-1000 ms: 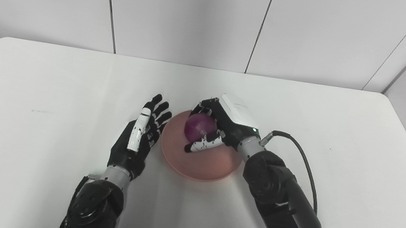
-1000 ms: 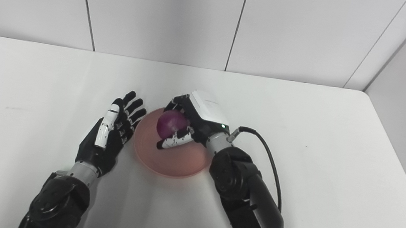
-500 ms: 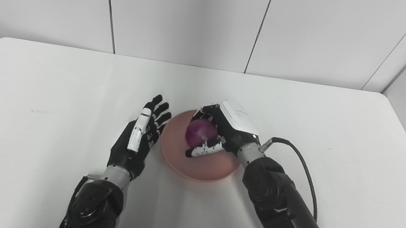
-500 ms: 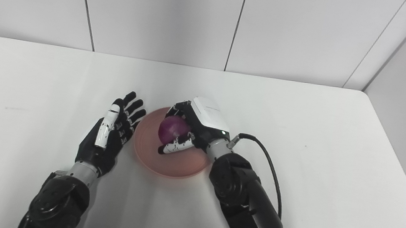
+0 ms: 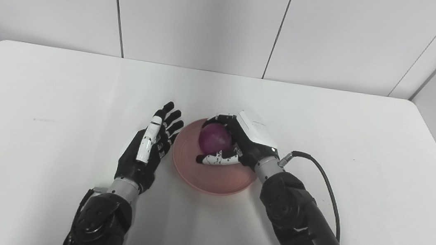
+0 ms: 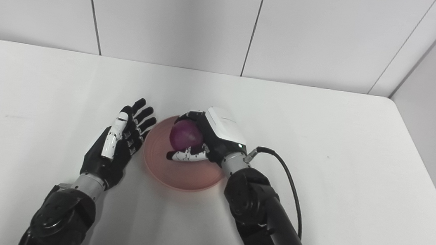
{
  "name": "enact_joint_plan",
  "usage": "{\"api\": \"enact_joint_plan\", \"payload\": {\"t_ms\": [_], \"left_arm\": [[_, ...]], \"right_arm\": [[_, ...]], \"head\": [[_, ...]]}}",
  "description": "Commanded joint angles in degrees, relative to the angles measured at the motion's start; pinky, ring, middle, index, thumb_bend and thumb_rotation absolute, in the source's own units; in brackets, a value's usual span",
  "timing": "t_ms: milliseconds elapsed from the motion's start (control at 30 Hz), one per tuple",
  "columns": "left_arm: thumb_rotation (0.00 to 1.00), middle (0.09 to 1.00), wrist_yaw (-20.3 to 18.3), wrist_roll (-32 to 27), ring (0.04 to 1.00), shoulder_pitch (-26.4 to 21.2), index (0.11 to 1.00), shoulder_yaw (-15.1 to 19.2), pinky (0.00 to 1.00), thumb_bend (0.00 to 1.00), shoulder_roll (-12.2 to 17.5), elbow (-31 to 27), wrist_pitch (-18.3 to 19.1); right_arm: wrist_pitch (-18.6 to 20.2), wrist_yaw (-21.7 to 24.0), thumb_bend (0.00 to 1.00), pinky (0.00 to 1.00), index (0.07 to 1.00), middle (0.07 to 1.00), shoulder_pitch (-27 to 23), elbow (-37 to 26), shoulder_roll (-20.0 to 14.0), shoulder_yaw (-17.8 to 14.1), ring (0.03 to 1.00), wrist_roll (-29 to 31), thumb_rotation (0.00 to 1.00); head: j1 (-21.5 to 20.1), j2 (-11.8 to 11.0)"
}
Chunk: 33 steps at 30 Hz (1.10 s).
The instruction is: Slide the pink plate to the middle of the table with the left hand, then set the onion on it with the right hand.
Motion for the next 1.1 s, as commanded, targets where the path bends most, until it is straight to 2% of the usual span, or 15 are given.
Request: {"api": "enact_joint_plan", "payload": {"t_ms": [0, 100, 133, 200, 300, 433, 767, 933, 1067], "left_arm": [[1.00, 0.958, -0.2, -0.4, 0.944, -0.5, 0.948, 0.1, 0.92, 0.48, 0.1, -0.6, 1.1], [1.00, 0.959, -0.2, -0.4, 0.945, -0.5, 0.948, 0.2, 0.92, 0.48, 0.1, -0.7, 1.1], [1.00, 0.957, -0.3, -0.4, 0.943, -0.4, 0.946, 0.1, 0.92, 0.48, 0.2, -0.7, 1.0], [1.00, 0.961, -0.5, -0.4, 0.947, -0.4, 0.949, 0.1, 0.93, 0.48, 0.3, -0.7, 0.8], [1.00, 0.962, -0.7, -0.5, 0.947, -0.4, 0.950, 0.1, 0.93, 0.48, 0.3, -0.5, 0.6], [1.00, 0.964, -0.7, -0.4, 0.948, -0.3, 0.951, 0.4, 0.93, 0.48, 0.3, -0.5, 0.6], [1.00, 0.962, -1.0, -0.5, 0.946, -0.3, 0.949, 0.6, 0.92, 0.49, 0.3, -0.1, 0.2], [1.00, 0.959, -0.9, -0.4, 0.945, -0.4, 0.950, 0.6, 0.91, 0.49, 0.1, 0.1, 0.2], [1.00, 0.959, -0.9, -0.5, 0.943, -0.3, 0.950, 0.8, 0.92, 0.49, 0.0, 0.1, 0.2]], "right_arm": [[0.5, 0.9, 0.99, 0.49, 0.742, 0.711, -1.4, -2.1, 0.1, -0.5, 0.621, -0.3, 0.38], [0.6, 2.0, 1.00, 0.51, 0.750, 0.719, -1.3, -2.5, 0.0, -0.7, 0.632, 0.1, 0.39], [0.5, 2.7, 1.00, 0.58, 0.778, 0.753, -1.2, -2.8, -0.2, -0.7, 0.685, 0.4, 0.41], [0.3, 3.6, 1.00, 0.63, 0.809, 0.785, -1.0, -3.3, -0.5, -0.7, 0.729, 0.8, 0.43], [0.0, 4.2, 1.00, 0.64, 0.814, 0.790, -0.8, -3.6, -0.7, -0.9, 0.735, 0.9, 0.43], [-0.9, 4.5, 1.00, 0.70, 0.853, 0.830, -0.1, -4.4, -1.0, -1.1, 0.786, 1.5, 0.48], [-5.9, -0.4, 1.00, 0.69, 0.842, 0.812, 2.0, -5.7, -0.8, -2.7, 0.772, 3.9, 0.48], [-10.8, -6.0, 1.00, 0.71, 0.839, 0.825, 4.2, -8.6, 0.0, -5.7, 0.791, 6.0, 0.49], [-11.8, -7.3, 1.00, 0.72, 0.853, 0.838, 5.2, -10.7, 0.2, -7.5, 0.798, 6.9, 0.54]], "head": [[0.1, 0.0], [0.0, 0.0], [-0.1, 0.0], [-0.1, 0.0], [-0.2, 0.0], [-0.3, 0.0], [-0.7, -0.1], [-0.8, -0.3], [-0.9, -0.4]]}}
